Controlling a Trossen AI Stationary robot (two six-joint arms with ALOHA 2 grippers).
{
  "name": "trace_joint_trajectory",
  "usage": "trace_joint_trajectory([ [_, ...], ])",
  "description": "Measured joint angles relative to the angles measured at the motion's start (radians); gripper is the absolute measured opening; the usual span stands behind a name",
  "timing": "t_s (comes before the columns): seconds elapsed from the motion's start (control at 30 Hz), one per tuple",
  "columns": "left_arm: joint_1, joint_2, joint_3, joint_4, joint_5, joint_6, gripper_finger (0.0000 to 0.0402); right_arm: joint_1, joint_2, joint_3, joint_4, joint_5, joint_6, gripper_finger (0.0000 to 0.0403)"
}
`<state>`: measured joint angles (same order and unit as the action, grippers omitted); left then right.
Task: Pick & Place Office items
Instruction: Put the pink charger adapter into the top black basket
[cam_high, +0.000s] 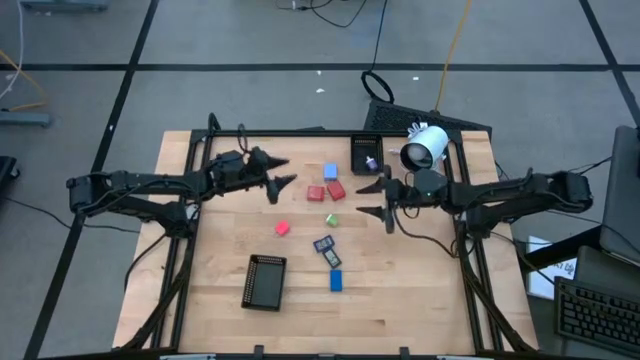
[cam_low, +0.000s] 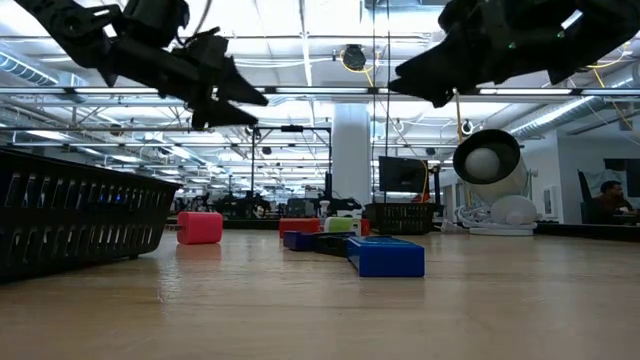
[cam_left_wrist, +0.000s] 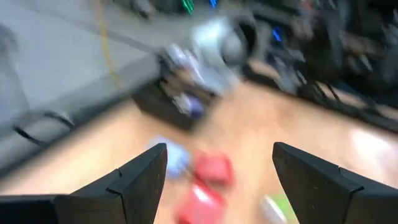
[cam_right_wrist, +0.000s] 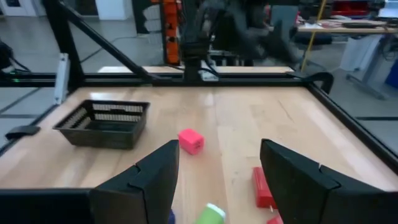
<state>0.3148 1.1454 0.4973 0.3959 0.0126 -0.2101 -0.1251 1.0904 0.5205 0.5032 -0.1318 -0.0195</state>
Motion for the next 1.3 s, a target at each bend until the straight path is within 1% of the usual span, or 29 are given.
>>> trace_joint_trajectory([
  [0.1, -0.041, 0.000, 0.000, -0.114, 0.132, -0.038, 0.0296, 0.006, -0.026, 0.000, -0.007, 0.000, 0.000, 0.0215],
  [0.17, -0.102, 0.000, 0.000, -0.183, 0.131, -0.054, 0.0296, 0.006, -0.040, 0.000, -0.021, 0.000, 0.000, 0.0215],
  [0.27, -0.224, 0.000, 0.000, -0.294, 0.031, -0.082, 0.0296, 0.006, -0.047, 0.000, -0.040, 0.000, 0.000, 0.0215],
  [0.4, -0.378, 0.000, 0.011, -0.364, -0.092, -0.160, 0.0296, 0.006, -0.047, 0.000, -0.040, 0.000, 0.001, 0.0215],
  [0.47, -0.431, 0.000, 0.041, -0.421, -0.148, -0.182, 0.0296, 0.006, -0.047, 0.000, -0.039, 0.000, 0.011, 0.0215],
  [0.53, -0.468, 0.016, 0.077, -0.492, -0.239, -0.197, 0.0296, 0.006, -0.047, 0.000, -0.034, 0.000, 0.020, 0.0215],
  [0.6, -0.487, 0.037, 0.107, -0.566, -0.298, -0.222, 0.0296, 0.007, -0.047, 0.000, -0.025, 0.000, 0.024, 0.0215],
  [0.63, -0.490, 0.056, 0.121, -0.590, -0.307, -0.234, 0.0296, 0.010, -0.047, 0.000, -0.021, 0.000, 0.026, 0.0215],
  [0.77, -0.495, 0.137, 0.150, -0.600, -0.284, -0.268, 0.0296, 0.044, -0.072, -0.002, -0.019, -0.005, -0.031, 0.0215],
  [0.9, -0.494, 0.207, 0.153, -0.619, -0.267, -0.298, 0.0296, 0.068, -0.168, -0.002, -0.062, -0.003, -0.061, 0.0215],
  [1.0, -0.494, 0.243, 0.153, -0.621, -0.266, -0.324, 0.0296, 0.068, -0.262, -0.002, -0.159, -0.002, -0.044, 0.0215],
  [1.07, -0.494, 0.255, 0.153, -0.623, -0.266, -0.351, 0.0296, 0.069, -0.317, 0.000, -0.262, -0.002, -0.024, 0.0215],
  [1.2, -0.494, 0.267, 0.153, -0.635, -0.271, -0.414, 0.0296, 0.069, -0.389, -0.001, -0.443, -0.002, -0.004, 0.0215],
  [1.3, -0.494, 0.276, 0.154, -0.640, -0.274, -0.463, 0.0296, 0.070, -0.421, -0.002, -0.498, -0.006, 0.013, 0.0215],
])
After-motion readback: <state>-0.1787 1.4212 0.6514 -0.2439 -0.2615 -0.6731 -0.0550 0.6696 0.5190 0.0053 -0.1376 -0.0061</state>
